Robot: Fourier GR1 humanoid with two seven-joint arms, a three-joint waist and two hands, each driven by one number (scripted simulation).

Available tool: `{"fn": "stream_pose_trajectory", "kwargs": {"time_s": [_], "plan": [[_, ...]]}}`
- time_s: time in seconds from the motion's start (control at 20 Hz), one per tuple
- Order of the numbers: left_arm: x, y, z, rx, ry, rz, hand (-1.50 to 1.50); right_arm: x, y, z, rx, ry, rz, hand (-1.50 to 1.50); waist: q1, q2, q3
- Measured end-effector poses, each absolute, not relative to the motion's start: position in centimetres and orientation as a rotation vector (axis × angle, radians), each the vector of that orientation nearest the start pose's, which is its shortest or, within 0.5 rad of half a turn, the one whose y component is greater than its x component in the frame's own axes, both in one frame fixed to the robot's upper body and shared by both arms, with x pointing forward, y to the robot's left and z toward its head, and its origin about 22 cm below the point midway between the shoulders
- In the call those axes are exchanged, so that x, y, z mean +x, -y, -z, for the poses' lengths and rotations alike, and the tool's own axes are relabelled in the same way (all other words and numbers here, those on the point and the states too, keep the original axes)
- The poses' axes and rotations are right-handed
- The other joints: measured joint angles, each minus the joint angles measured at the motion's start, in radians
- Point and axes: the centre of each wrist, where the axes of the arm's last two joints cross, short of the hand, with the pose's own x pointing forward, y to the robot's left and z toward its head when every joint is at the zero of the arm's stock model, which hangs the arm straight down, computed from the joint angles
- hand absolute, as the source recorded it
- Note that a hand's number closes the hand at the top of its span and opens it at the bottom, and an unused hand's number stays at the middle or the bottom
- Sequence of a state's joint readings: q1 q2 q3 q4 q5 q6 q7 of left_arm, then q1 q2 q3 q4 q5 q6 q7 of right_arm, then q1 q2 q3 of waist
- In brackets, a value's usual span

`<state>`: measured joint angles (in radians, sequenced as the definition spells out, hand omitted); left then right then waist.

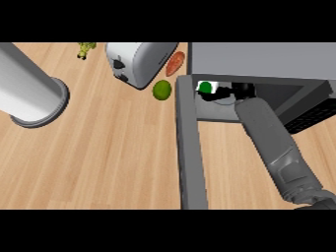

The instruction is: Pick up the milk, place it into the microwave and close the microwave

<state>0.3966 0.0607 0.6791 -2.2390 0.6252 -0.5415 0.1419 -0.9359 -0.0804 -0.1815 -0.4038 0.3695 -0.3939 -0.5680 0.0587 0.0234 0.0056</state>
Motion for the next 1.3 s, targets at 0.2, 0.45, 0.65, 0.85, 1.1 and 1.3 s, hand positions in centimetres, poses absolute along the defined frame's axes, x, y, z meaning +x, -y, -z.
{"fn": "stream_pose_trajectory", "kwargs": {"time_s": [0.2, 0.45, 0.65, 0.85, 1.1, 1.3], "plan": [[8.5, -37.5, -11.9, 0.032, 1.949, -0.054, -1.50, 43.1, 17.9, -2.5, -0.546, 1.901, -0.446, 1.50, 0.011, 0.008, 0.001], [8.8, -37.4, -11.9, 0.020, 1.951, -0.039, -1.50, 43.6, 19.3, -3.1, -0.729, 1.917, -0.443, 1.50, 0.036, 0.025, 0.004], [9.4, -37.0, -11.6, 0.001, 1.955, -0.029, -1.50, 43.9, 20.2, -3.5, -0.833, 1.926, -0.468, 1.50, 0.049, 0.035, 0.004], [10.1, -37.1, -11.4, -0.015, 1.950, -0.022, -1.50, 44.1, 21.5, -3.7, -0.935, 1.903, -0.502, 1.50, 0.061, 0.041, 0.001], [10.7, -37.0, -11.6, -0.003, 1.954, -0.005, -1.50, 43.6, 24.5, -3.1, -1.151, 1.739, -0.457, -1.50, 0.072, 0.048, -0.003], [11.2, -37.1, -11.5, 0.014, 1.945, 0.008, -1.50, 43.8, 24.8, -3.6, -1.195, 1.732, -0.482, -1.50, 0.075, 0.048, -0.002]]}}
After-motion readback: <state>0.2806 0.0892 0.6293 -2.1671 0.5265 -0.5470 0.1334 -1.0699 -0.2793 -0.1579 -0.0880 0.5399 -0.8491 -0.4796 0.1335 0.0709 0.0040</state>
